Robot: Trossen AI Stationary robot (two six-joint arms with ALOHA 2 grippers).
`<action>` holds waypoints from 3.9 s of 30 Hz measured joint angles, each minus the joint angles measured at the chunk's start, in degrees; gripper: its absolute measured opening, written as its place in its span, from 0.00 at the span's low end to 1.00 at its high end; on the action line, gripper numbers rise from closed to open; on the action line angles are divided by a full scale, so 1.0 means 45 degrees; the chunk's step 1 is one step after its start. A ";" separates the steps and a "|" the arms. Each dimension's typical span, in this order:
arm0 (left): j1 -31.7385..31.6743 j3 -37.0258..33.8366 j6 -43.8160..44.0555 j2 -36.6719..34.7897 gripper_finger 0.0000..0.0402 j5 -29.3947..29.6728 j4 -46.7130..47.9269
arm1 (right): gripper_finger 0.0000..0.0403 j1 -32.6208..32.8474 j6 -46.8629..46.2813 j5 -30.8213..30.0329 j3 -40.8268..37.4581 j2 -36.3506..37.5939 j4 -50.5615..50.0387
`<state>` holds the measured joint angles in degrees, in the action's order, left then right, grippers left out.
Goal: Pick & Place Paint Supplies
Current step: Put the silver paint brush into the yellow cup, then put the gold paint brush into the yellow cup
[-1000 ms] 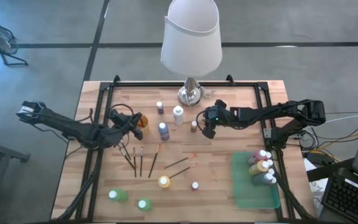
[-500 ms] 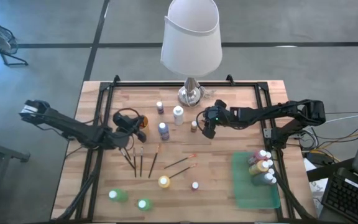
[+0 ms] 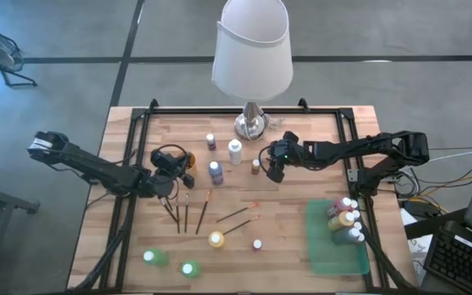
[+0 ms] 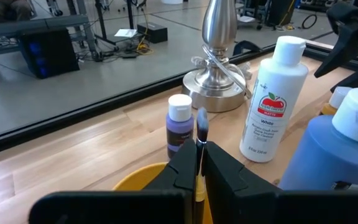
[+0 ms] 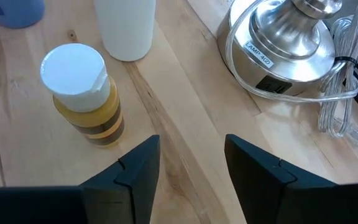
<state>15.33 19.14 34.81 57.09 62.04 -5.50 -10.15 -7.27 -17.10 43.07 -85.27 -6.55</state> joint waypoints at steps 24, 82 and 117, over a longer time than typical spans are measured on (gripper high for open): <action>-0.0024 0.0019 -0.0542 -0.0145 0.27 -0.0315 0.0005 | 0.26 0.0000 0.0087 0.0004 0.0000 0.0000 0.0005; -0.0053 0.6601 -0.6705 -0.1026 0.29 -0.3050 0.0002 | 0.27 0.0058 0.0251 0.0242 0.2357 0.0010 -0.0160; -0.0053 0.6513 -0.7305 -0.1021 0.29 -0.3060 0.0342 | 0.40 0.1671 0.0737 0.4626 0.7238 0.0010 -0.7283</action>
<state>15.09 48.45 1.93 52.49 48.27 -3.97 -2.63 -3.95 3.72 75.64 -85.23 -39.32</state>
